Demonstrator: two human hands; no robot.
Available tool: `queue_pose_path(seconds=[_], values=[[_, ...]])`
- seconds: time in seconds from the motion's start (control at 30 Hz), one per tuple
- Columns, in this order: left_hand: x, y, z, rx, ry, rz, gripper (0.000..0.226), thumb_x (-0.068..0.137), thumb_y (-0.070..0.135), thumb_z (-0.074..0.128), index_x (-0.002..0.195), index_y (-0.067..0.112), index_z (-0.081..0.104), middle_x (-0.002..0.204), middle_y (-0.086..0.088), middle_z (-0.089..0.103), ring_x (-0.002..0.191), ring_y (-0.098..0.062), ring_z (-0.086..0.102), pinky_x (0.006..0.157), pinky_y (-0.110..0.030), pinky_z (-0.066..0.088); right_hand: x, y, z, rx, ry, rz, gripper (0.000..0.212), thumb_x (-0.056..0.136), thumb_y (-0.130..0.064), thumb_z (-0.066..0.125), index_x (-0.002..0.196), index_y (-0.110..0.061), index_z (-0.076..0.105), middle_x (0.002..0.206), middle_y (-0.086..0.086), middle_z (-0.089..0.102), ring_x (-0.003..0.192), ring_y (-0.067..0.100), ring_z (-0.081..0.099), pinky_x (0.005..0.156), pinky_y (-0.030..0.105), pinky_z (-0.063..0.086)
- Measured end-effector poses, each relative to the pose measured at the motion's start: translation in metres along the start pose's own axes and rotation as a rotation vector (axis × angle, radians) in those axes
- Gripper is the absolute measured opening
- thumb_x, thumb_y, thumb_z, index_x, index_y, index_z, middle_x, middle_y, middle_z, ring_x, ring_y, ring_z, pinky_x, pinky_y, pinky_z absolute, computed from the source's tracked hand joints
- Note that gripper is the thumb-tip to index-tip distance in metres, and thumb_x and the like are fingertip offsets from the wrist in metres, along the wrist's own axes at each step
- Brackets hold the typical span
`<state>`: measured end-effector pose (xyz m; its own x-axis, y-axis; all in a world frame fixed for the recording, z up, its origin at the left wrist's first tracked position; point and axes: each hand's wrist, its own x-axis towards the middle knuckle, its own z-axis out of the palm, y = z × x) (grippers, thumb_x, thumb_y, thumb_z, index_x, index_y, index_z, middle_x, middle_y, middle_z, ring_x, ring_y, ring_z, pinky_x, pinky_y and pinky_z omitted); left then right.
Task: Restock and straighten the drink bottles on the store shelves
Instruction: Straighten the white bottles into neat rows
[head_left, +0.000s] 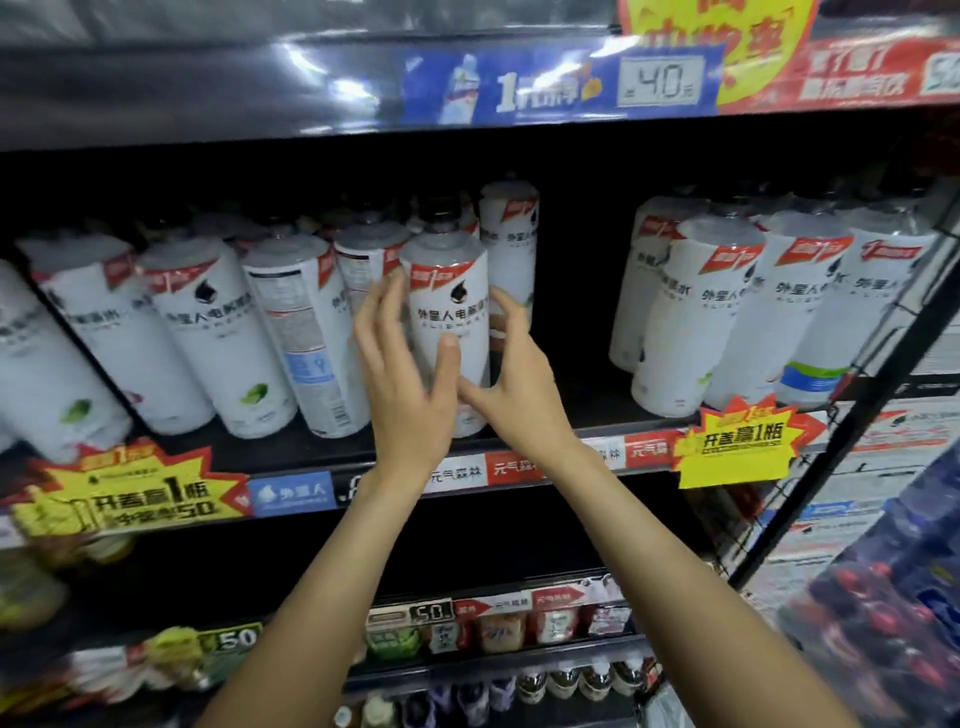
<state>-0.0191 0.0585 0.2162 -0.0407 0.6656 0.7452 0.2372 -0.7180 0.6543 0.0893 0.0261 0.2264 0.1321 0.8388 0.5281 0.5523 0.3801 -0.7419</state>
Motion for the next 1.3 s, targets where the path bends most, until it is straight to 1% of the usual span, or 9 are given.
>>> queue_pose_path(seconds=[0.1,0.33,0.47,0.53,0.7,0.8,1.0,1.13,1.3], values=[[0.004,-0.003,-0.002,-0.062,-0.067,-0.005,0.059,0.094,0.051,0.046,0.146,0.030,0.026,0.148,-0.002,0.033,0.134,-0.026,0.041,0.105,-0.051,0.041,0.001,-0.002,0.004,0.040,0.071,0.009,0.080,0.079,-0.035,0.076,0.143,-0.022,0.030,0.125,-0.015,0.051,0.114,0.005,0.055,0.093,0.033,0.050],[-0.001,0.011,0.020,-0.144,-0.236,-0.022,0.055,0.096,0.036,0.047,0.146,0.020,0.030,0.147,-0.001,0.038,0.136,-0.016,0.039,0.108,-0.048,0.039,-0.007,0.011,-0.021,-0.053,0.265,0.056,0.079,0.076,-0.050,0.070,0.141,-0.032,0.029,0.125,-0.010,0.058,0.109,0.005,0.059,0.083,0.040,0.055],[0.004,0.011,0.046,-0.146,-0.257,-0.018,0.052,0.099,0.022,0.047,0.146,0.026,0.027,0.150,-0.003,0.038,0.136,-0.015,0.039,0.110,-0.042,0.038,-0.016,0.021,-0.047,-0.243,0.386,0.067,0.082,0.077,-0.049,0.069,0.143,-0.024,0.026,0.131,-0.003,0.056,0.114,0.015,0.058,0.083,0.044,0.054],[0.010,0.006,0.059,-0.087,-0.255,-0.022,0.056,0.098,0.015,0.050,0.148,0.018,0.025,0.151,-0.007,0.037,0.136,-0.019,0.040,0.110,-0.039,0.037,-0.020,0.027,-0.059,-0.372,0.437,0.084,0.083,0.079,-0.049,0.070,0.143,-0.020,0.026,0.131,0.001,0.057,0.113,0.022,0.060,0.082,0.045,0.053],[0.025,-0.018,0.096,0.066,-0.321,-0.047,0.075,0.093,0.016,0.058,0.152,0.012,0.012,0.158,-0.013,0.017,0.144,-0.028,0.025,0.113,-0.045,0.032,-0.027,0.029,-0.076,-0.779,0.502,0.146,0.088,0.075,-0.058,0.071,0.139,-0.016,0.028,0.115,0.008,0.063,0.085,0.033,0.066,0.058,0.033,0.046],[0.036,-0.023,0.114,0.224,-0.344,-0.030,0.089,0.088,0.020,0.065,0.152,0.009,0.004,0.157,-0.024,0.005,0.146,-0.036,0.010,0.118,-0.046,0.018,-0.024,0.027,-0.076,-0.885,0.536,0.159,0.086,0.070,-0.055,0.077,0.133,-0.009,0.041,0.106,0.014,0.052,0.075,0.031,0.058,0.049,0.028,0.035],[0.056,-0.024,0.135,0.377,-0.306,-0.060,0.100,0.087,0.028,0.067,0.150,0.013,-0.009,0.156,-0.028,-0.001,0.145,-0.041,0.000,0.117,-0.044,0.005,-0.024,0.033,-0.086,-0.815,0.581,0.086,0.085,0.066,-0.060,0.073,0.130,-0.011,0.045,0.109,0.016,0.045,0.095,0.029,0.044,0.072,0.035,0.044],[0.047,-0.023,0.135,0.288,-0.232,-0.087,0.098,0.084,0.021,0.071,0.152,0.006,0.002,0.154,-0.023,0.012,0.144,-0.037,0.010,0.114,-0.034,0.006,-0.024,0.034,-0.086,-0.816,0.592,0.080,0.083,0.067,-0.059,0.074,0.128,-0.010,0.047,0.111,0.018,0.045,0.098,0.024,0.036,0.074,0.033,0.041],[0.052,-0.034,0.141,0.382,-0.266,-0.199,0.100,0.089,0.033,0.065,0.151,0.008,-0.010,0.157,-0.024,-0.005,0.146,-0.037,-0.001,0.117,-0.042,0.002,-0.024,0.036,-0.086,-0.783,0.601,0.060,0.081,0.068,-0.058,0.073,0.128,-0.010,0.047,0.112,0.019,0.045,0.098,0.022,0.033,0.075,0.031,0.039]])
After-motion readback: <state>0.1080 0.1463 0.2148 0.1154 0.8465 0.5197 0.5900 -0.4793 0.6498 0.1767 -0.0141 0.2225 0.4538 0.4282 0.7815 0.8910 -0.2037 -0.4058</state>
